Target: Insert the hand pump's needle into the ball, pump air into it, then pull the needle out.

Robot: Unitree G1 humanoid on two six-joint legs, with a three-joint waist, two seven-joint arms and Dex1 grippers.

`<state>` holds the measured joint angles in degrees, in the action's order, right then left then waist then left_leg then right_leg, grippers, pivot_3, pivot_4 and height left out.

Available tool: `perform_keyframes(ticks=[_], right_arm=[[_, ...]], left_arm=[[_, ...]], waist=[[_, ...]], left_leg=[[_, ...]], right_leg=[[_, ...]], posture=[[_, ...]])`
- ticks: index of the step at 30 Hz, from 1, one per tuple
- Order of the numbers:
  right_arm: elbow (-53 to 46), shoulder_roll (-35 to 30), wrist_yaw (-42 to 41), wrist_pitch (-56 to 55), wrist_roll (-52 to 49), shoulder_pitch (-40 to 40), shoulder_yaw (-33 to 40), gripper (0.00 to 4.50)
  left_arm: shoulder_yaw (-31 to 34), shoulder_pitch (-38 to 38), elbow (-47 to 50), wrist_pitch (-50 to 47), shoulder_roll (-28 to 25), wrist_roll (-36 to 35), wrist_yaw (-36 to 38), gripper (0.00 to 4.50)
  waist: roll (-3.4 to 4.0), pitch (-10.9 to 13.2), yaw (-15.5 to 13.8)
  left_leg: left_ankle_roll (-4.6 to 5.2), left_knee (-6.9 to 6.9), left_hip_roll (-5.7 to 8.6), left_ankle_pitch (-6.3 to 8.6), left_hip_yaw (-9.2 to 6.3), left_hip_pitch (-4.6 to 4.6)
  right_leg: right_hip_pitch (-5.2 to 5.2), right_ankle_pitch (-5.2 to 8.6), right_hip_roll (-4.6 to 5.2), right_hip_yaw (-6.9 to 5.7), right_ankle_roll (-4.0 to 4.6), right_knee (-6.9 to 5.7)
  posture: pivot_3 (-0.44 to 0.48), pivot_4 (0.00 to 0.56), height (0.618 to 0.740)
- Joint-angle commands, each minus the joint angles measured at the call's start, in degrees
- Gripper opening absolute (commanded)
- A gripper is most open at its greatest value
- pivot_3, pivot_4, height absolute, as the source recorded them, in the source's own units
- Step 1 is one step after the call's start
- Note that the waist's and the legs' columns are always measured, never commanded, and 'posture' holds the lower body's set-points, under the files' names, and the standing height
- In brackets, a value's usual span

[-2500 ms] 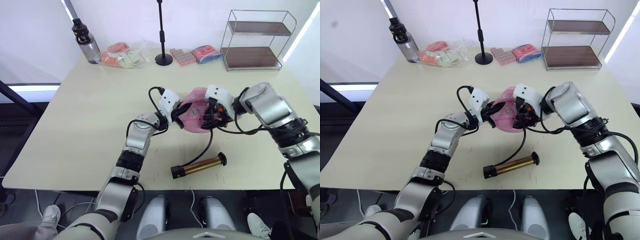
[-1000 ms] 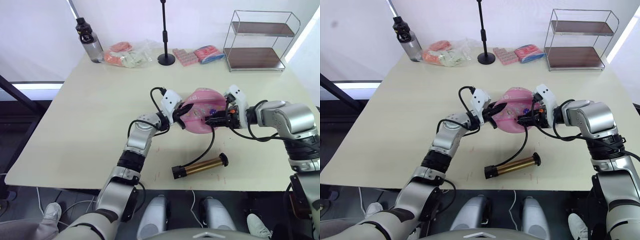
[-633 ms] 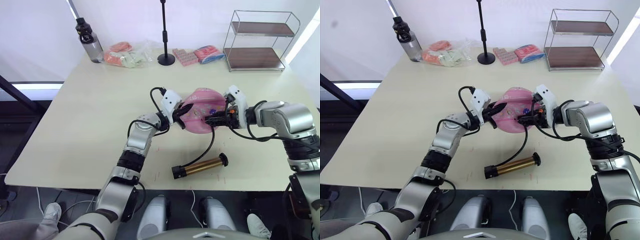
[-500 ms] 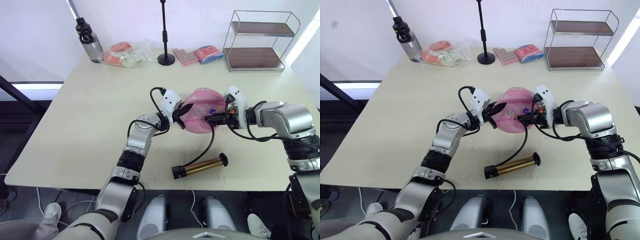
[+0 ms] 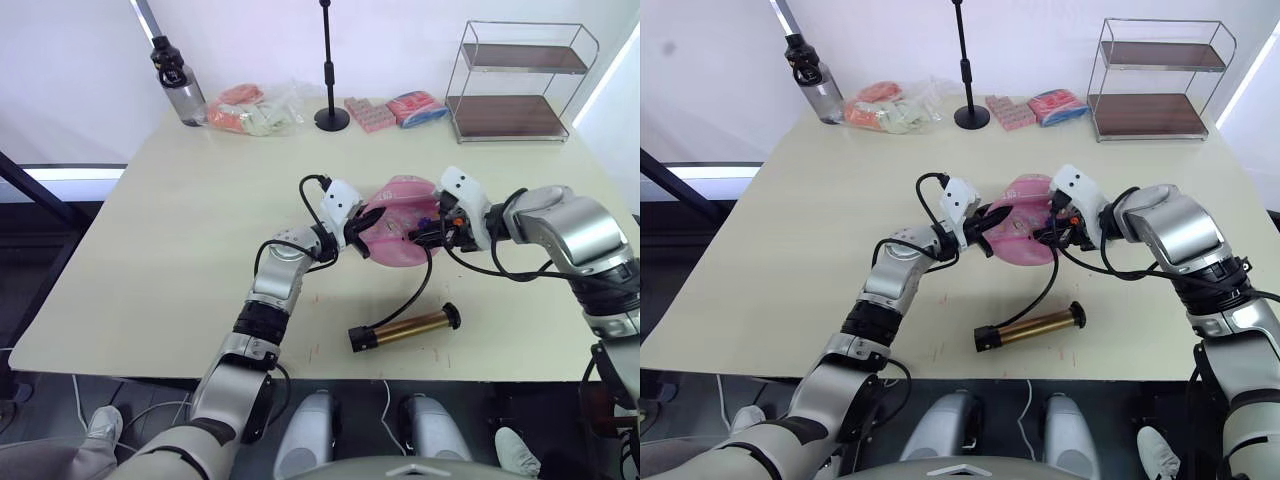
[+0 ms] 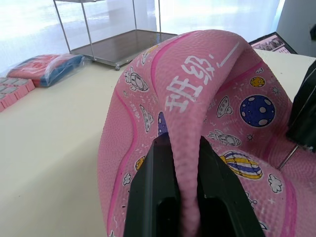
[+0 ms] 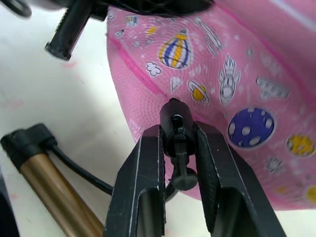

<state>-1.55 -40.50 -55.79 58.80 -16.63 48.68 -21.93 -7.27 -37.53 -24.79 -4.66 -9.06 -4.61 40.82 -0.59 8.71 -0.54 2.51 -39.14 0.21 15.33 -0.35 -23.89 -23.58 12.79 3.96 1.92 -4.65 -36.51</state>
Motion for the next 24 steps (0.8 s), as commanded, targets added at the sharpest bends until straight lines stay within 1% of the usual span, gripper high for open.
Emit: perform_keyframes(ticks=[1, 4, 9, 15, 24], right_arm=[[-2.3, -1.3, -0.9, -2.7, 4.0, 3.7, -3.1, 0.31], [-1.5, -0.9, -1.9, -4.3, 5.8, 4.9, -5.6, 0.31], [2.4, -0.4, -2.7, -12.0, 13.6, 6.9, -12.1, 0.31], [3.2, 2.1, -4.2, -14.7, 16.7, 6.7, -13.9, 0.31], [8.5, 5.7, -6.5, -18.3, 23.6, 6.8, -16.9, 0.31]], left_arm=[[-1.7, 1.6, 0.1, -1.6, 0.0, 0.6, 0.5, 0.00], [-1.8, 1.5, 0.0, -1.8, 0.2, 0.7, 0.3, 0.00], [-1.9, 1.2, 0.0, -2.3, 0.6, 0.6, 0.2, 0.00], [-1.9, 1.5, 0.5, -3.1, 0.6, 0.4, -0.2, 0.00], [-1.5, 1.4, 0.0, -3.5, 0.4, 0.3, -0.5, 0.00]], waist=[[0.00, 0.0, 0.0], [0.00, 0.0, 0.0], [0.00, 0.0, 0.3], [-0.01, 0.0, 0.8], [-0.03, -0.1, 1.4]], left_leg=[[0.00, 0.00, 0.00, 0.00, -0.01, 0.00], [0.00, 0.00, 0.00, 0.00, -0.01, 0.00], [-0.01, -0.01, 0.00, -0.01, 0.00, 0.05], [-0.04, -0.08, 0.01, -0.04, -0.02, 0.11], [-0.10, -0.10, 0.00, -0.15, -0.06, 0.31]], right_leg=[[0.01, 0.00, 0.00, 0.00, 0.00, 0.01], [0.00, 0.00, 0.00, 0.00, 0.00, 0.01], [0.01, 0.00, 0.00, 0.00, 0.00, -0.04], [0.07, 0.00, -0.01, 0.00, 0.00, -0.14], [0.19, -0.01, -0.03, 0.00, 0.02, -0.29]], posture=[[0.000, 0.150, 0.740], [0.000, 0.150, 0.740], [0.000, 0.150, 0.740], [0.000, 0.150, 0.740], [0.000, 0.150, 0.740]])
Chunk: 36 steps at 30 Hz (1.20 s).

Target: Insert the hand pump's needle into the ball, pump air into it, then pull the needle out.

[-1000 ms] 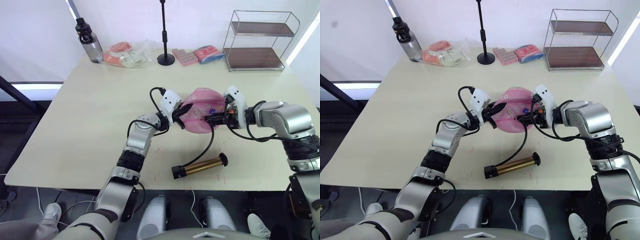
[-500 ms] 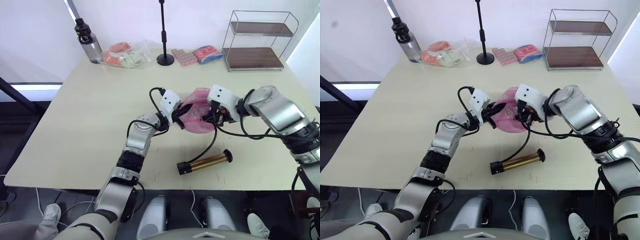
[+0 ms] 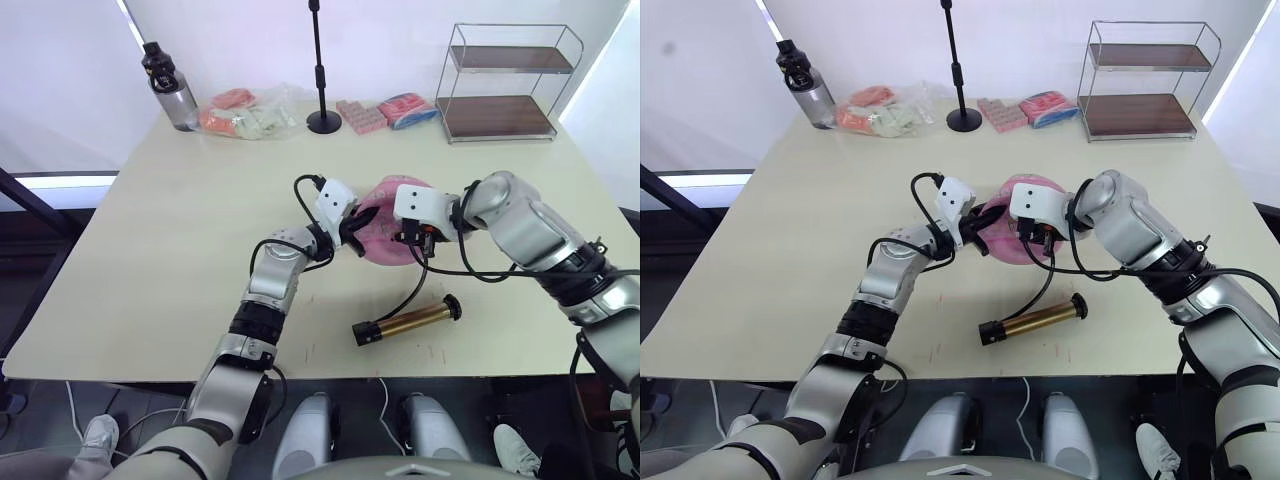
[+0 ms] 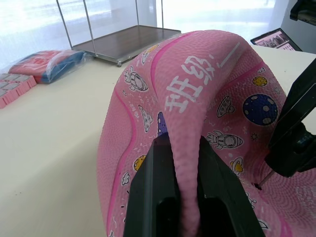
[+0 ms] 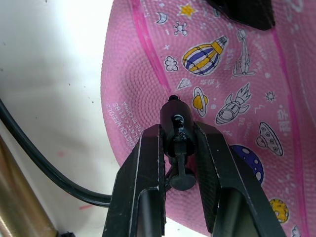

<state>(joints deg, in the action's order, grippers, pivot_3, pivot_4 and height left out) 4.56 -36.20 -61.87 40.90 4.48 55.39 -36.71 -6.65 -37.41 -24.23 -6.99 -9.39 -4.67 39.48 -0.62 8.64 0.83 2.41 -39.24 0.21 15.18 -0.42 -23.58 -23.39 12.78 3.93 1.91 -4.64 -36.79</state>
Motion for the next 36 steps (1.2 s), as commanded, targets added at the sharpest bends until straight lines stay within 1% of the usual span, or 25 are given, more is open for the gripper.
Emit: perform_keyframes(ticks=[1, 5, 7, 12, 18, 36], right_arm=[[3.1, 2.0, -0.7, -0.7, 3.2, 0.2, -2.5, 0.31], [4.9, 3.7, -1.9, -1.5, 5.1, 0.3, -3.0, 0.31], [6.6, 5.6, -1.6, -1.5, 5.8, 0.8, -2.9, 0.31], [10.1, 8.4, -1.0, -2.9, 7.9, 0.5, -2.2, 0.31], [11.7, 11.1, -1.6, -3.1, 9.4, 0.4, -2.2, 0.31], [15.8, 17.2, -2.1, -4.8, 16.1, -0.6, -3.3, 0.31]], left_arm=[[-2.1, 1.4, -0.5, -1.2, 0.8, 0.4, 0.8, 0.00], [-2.1, 1.5, -0.4, -1.5, 0.8, 0.3, 0.6, 0.00], [-2.1, 1.6, -0.3, -1.5, 0.7, 0.2, 0.6, 0.00], [-2.0, 2.5, 0.7, -2.2, 0.7, 0.1, 0.2, 0.00], [-1.6, 3.3, 0.7, -2.4, 0.7, 0.5, 0.2, 0.00], [-0.8, 3.6, -0.1, -3.2, 1.5, -0.1, -1.0, 0.00]], waist=[[-0.02, 0.0, 0.0], [-0.03, 0.0, 0.2], [-0.05, 0.0, 0.3], [-0.10, -0.1, 0.8], [-0.15, -0.2, 1.5], [-0.14, -0.5, 1.6]], left_leg=[[0.00, 0.00, 0.00, -0.01, -0.03, 0.04], [-0.01, 0.03, 0.00, -0.01, -0.04, 0.37], [-0.01, 0.12, -0.02, 0.00, -0.05, 0.85], [-0.01, 0.13, -0.04, 0.01, -0.15, 0.88], [-0.02, 0.17, -0.09, 0.01, -0.18, 1.01], [-0.04, 0.29, -0.36, 0.02, -0.16, 1.14]], right_leg=[[0.04, -0.01, -0.02, 0.00, 0.01, 0.00], [0.33, -0.01, -0.03, 0.01, 0.02, 0.00], [0.79, 0.04, -0.04, 0.01, 0.08, 0.05], [0.78, 0.06, -0.10, 0.01, 0.12, 0.02], [0.82, 0.07, -0.12, 0.01, 0.15, 0.02], [0.84, 0.07, -0.27, 0.02, 0.35, 0.02]], posture=[[0.000, 0.150, 0.740], [0.000, 0.150, 0.740], [0.000, 0.150, 0.740], [0.000, 0.150, 0.740], [0.000, 0.150, 0.740], [0.000, 0.150, 0.740]])
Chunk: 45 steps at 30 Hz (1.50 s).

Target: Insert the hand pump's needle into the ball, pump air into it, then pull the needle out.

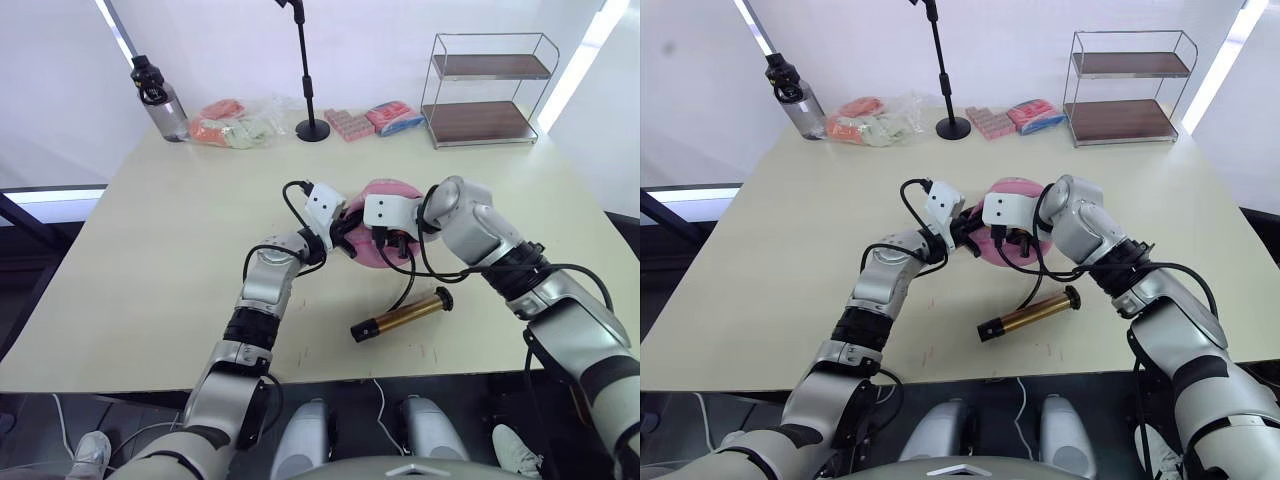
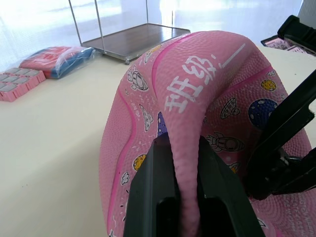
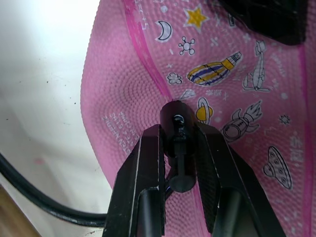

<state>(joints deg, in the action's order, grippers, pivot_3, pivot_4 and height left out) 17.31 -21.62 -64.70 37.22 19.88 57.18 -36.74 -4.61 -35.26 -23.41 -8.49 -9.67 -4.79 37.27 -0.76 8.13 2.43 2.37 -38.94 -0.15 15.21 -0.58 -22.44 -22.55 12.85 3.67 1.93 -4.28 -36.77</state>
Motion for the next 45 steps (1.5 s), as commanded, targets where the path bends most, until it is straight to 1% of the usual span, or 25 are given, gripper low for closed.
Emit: perform_keyframes(ticks=[1, 5, 8, 10, 12, 17, 24, 27, 32, 33, 34, 36, 37, 39, 40, 45], right_arm=[[3.9, 2.7, 1.0, -1.6, 1.2, -2.6, -3.4, 0.31], [5.2, 2.5, 0.6, -3.2, 3.4, -3.5, -4.3, 0.31], [6.5, 3.6, 1.0, -3.5, 4.2, -4.1, -3.9, 0.31], [7.6, 4.4, 1.4, -3.5, 4.8, -4.2, -3.6, 0.31], [9.3, 5.5, 3.0, -3.5, 5.3, -4.3, -2.8, 0.31], [9.9, 7.6, 5.5, -1.4, 4.2, -5.0, 1.3, 0.31], [3.6, 4.2, 4.0, 2.1, 3.2, -7.1, 5.3, 0.31], [-3.0, 2.1, 3.6, 5.2, 1.7, -8.7, 8.4, 0.31], [-11.4, -0.7, 3.0, 8.1, -1.2, -11.0, 11.1, 0.31], [-12.7, -1.2, 3.0, 7.9, -1.8, -11.4, 11.5, 1.39], [-13.7, -1.6, 3.0, 8.7, -2.6, -11.7, 11.9, 1.68], [-15.4, -2.4, 2.6, 7.9, -4.9, -12.5, 13.3, 2.78], [-16.1, -2.8, 2.5, 7.1, -6.0, -12.9, 13.8, 3.24], [-17.1, -4.1, 2.6, 7.6, -7.5, -13.5, 15.1, 4.10], [-17.6, -5.0, 2.6, 8.5, -8.3, -14.0, 16.2, 4.35], [-19.5, -8.4, 3.9, 7.0, -13.1, -15.9, 21.1, 4.35]], left_arm=[[-2.8, 1.5, -1.0, -1.7, 1.8, 0.0, 1.2, 0.00], [-2.6, 1.5, -1.0, -1.7, 1.7, 0.0, 1.1, 0.00], [-2.6, 1.4, -1.2, -1.8, 1.7, 0.0, 1.0, 0.00], [-2.5, 1.3, -1.2, -1.9, 1.8, 0.0, 0.9, 0.00], [-2.5, 1.3, -1.3, -1.9, 1.8, 0.0, 0.9, 0.00], [-2.5, 1.4, -1.3, -1.9, 1.7, -0.1, 0.9, 0.00], [-2.0, 1.0, -2.3, -1.3, 1.5, 0.1, 0.9, 0.00], [-1.7, 0.7, -2.8, -1.0, 1.1, 0.2, 1.1, 0.00], [-1.7, 0.3, -3.6, -0.4, 0.9, 0.4, 1.4, 0.00], [-1.8, 0.2, -3.9, -0.2, 1.0, 0.4, 1.4, 0.00], [-1.9, 0.1, -4.2, 0.0, 1.0, 0.5, 1.5, 0.00], [-2.0, 0.0, -4.6, 0.4, 1.2, 0.5, 1.5, 0.00], [-2.0, -0.1, -4.8, 0.5, 1.2, 0.6, 1.5, 0.00], [-2.1, -0.1, -5.0, 0.8, 1.3, 0.6, 1.6, 0.00], [-2.1, 0.0, -5.0, 0.9, 1.2, 0.6, 1.6, 0.00], [-2.3, 0.1, -4.9, 1.3, 0.9, 0.5, 1.8, 0.00]], waist=[[0.00, 0.0, 0.0], [-0.02, -0.4, 0.0], [-0.08, -0.5, 0.0], [-0.18, -0.6, 0.0], [-0.27, -0.7, 0.1], [-0.36, -0.9, 0.2], [-0.28, -0.9, 0.0], [-0.17, -0.8, -0.1], [0.40, -0.4, -0.7], [0.46, -0.4, -0.8], [0.52, -0.4, -1.1], [0.64, -0.3, -1.5], [0.65, -0.3, -1.7], [0.67, -0.3, -1.8], [0.72, -0.2, -1.8], [0.75, 0.0, -2.1]], left_leg=[[0.00, 0.01, 0.00, 0.00, 0.00, 0.00], [0.00, 0.06, 0.00, 0.00, 0.00, 0.05], [0.00, 0.13, 0.00, 0.00, 0.00, 0.11], [0.00, 0.35, 0.01, 0.00, 0.01, 0.46], [-0.01, 0.58, -0.02, 0.01, -0.03, 0.90], [-0.02, 0.63, -0.06, 0.01, -0.23, 0.95], [-0.03, 0.65, -0.05, 0.02, -0.42, 0.90], [-0.04, 0.65, -0.02, 0.02, -0.57, 0.77], [-0.05, 0.66, 0.05, 0.01, -0.85, 0.43], [-0.05, 0.70, 0.08, 0.01, -0.88, 0.33], [-0.05, 0.73, 0.09, 0.01, -0.91, 0.25], [-0.10, 0.76, 0.11, -0.02, -0.98, -0.13], [-0.19, 0.76, 0.14, -0.08, -0.97, -0.37], [-0.23, 0.80, 0.17, -0.10, -0.98, -0.47], [-0.23, 0.80, 0.18, -0.10, -0.99, -0.47], [-0.22, 0.82, 0.43, -0.11, -1.05, -0.48]], right_leg=[[0.00, 0.00, 0.00, 0.00, 0.00, 0.00], [0.01, 0.02, 0.00, 0.00, 0.03, 0.01], [0.04, 0.03, 0.00, 0.01, 0.05, 0.01], [0.29, 0.07, 0.00, 0.07, 0.11, 0.06], [0.67, 0.25, -0.02, 0.07, 0.37, 0.20], [0.68, 0.31, -0.12, 0.05, 0.50, 0.17], [0.66, 0.36, -0.10, -0.06, 0.58, 0.17], [0.65, 0.36, -0.03, -0.22, 0.59, 0.24], [0.59, 0.35, 0.06, -0.54, 0.58, 0.55], [0.52, 0.35, 0.10, -0.60, 0.57, 0.61], [0.47, 0.33, 0.12, -0.65, 0.54, 0.64], [0.16, 0.22, 0.12, -0.73, 0.36, 0.77], [-0.05, 0.20, 0.13, -0.71, 0.36, 0.77], [-0.11, 0.21, 0.14, -0.72, 0.36, 0.80], [-0.11, 0.21, 0.14, -0.72, 0.36, 0.81], [-0.10, 0.22, 0.20, -0.78, 0.35, 0.83]], posture=[[0.000, 0.150, 0.740], [0.000, 0.150, 0.740], [0.000, 0.150, 0.740], [0.000, 0.150, 0.740], [0.000, 0.150, 0.740], [0.000, 0.150, 0.740], [0.000, 0.150, 0.740], [0.000, 0.150, 0.740], [0.000, 0.150, 0.740], [0.000, 0.150, 0.740], [0.000, 0.150, 0.740], [0.000, 0.150, 0.740], [0.000, 0.150, 0.740], [0.000, 0.150, 0.740], [0.000, 0.150, 0.740], [0.000, 0.150, 0.740]])
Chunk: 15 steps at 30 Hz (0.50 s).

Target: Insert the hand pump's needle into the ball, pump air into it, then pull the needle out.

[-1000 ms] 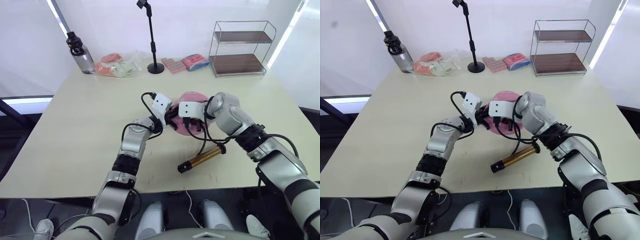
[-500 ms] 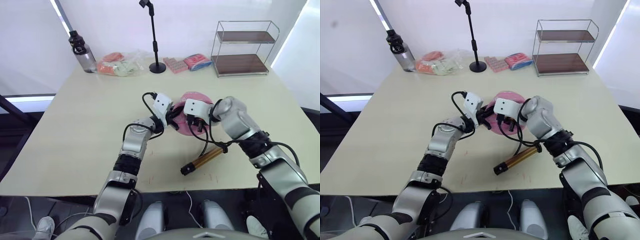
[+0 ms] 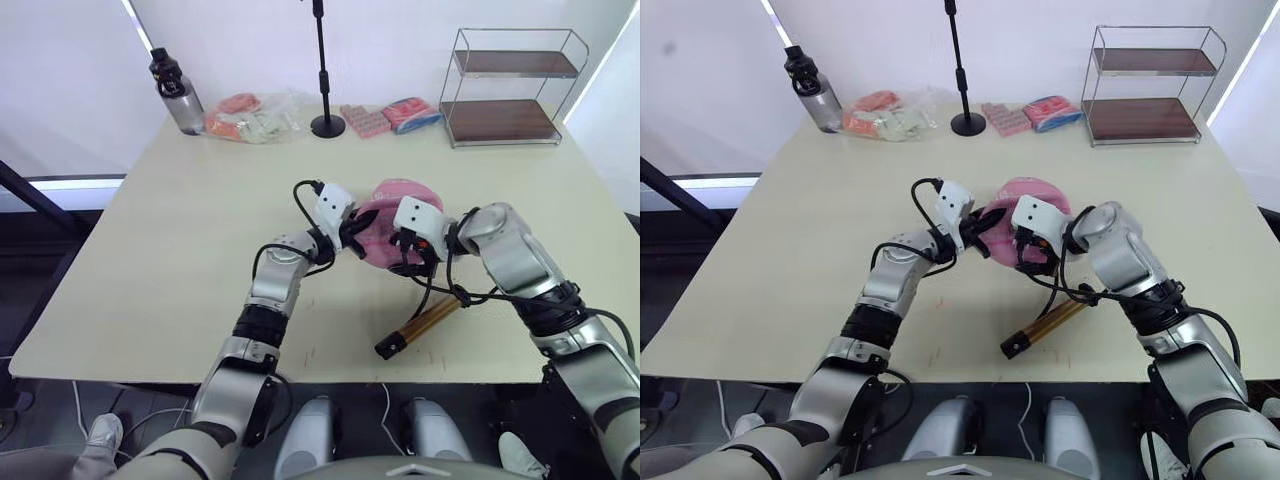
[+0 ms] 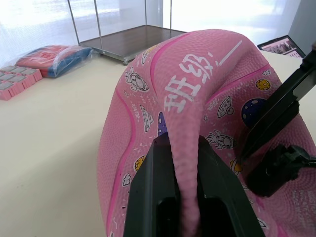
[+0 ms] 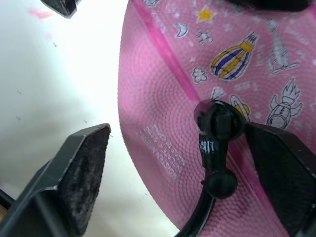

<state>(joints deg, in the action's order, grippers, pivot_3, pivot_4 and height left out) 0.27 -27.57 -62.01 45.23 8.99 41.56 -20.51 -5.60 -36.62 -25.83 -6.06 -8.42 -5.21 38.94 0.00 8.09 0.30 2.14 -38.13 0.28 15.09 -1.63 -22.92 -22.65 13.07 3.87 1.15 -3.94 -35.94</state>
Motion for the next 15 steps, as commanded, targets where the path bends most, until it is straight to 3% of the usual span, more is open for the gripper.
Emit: perform_keyframes(ticks=[1, 9, 15], right_arm=[[-2.8, -2.8, 1.7, -0.4, -3.6, -0.6, 6.5, 4.35], [-5.7, -5.3, 4.3, -3.4, -14.0, -7.6, 17.7, 4.35], [-10.8, -2.6, 6.6, -10.5, -24.1, -16.5, 29.6, 4.35]], left_arm=[[-1.3, 1.4, -2.7, -1.0, -0.3, 0.9, 0.2, 0.00], [-1.4, 0.8, -2.8, -0.8, -0.7, 0.6, 0.7, 0.00], [-1.4, 0.2, -2.3, -1.0, -1.1, 0.3, 0.8, 0.00]], waist=[[-0.01, 0.1, 0.0], [-0.05, 0.2, -0.9], [-0.11, 0.2, -1.1]], left_leg=[[0.00, 0.00, 0.01, 0.00, 0.00, -0.01], [0.00, 0.01, 0.16, -0.01, -0.12, -0.15], [0.00, 0.04, 0.15, -0.01, -0.23, -0.14]], right_leg=[[0.00, 0.00, 0.02, 0.00, -0.01, 0.01], [0.01, 0.01, 0.06, -0.12, -0.04, 0.04], [0.07, 0.06, 0.03, -0.22, -0.08, 0.04]], posture=[[0.000, 0.150, 0.740], [0.000, 0.150, 0.740], [0.000, 0.150, 0.740]])
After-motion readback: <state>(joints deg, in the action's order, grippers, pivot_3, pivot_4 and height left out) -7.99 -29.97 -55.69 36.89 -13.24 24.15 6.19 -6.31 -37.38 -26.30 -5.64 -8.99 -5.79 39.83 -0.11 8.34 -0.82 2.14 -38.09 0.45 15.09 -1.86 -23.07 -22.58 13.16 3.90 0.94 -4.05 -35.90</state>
